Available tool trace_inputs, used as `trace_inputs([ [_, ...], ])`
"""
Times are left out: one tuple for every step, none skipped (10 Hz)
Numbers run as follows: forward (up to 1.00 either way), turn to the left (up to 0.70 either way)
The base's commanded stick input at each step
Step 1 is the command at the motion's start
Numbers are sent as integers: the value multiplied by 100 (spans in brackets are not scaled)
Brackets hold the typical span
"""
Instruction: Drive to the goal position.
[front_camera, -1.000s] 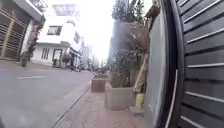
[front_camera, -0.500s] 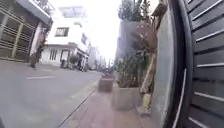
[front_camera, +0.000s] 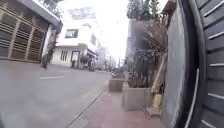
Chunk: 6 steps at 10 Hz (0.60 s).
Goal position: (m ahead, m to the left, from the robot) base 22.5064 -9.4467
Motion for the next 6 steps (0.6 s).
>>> trace_inputs([
  [0, 100],
  [0, 100],
  [0, 100],
  [0, 100],
  [0, 100],
  [0, 100],
])
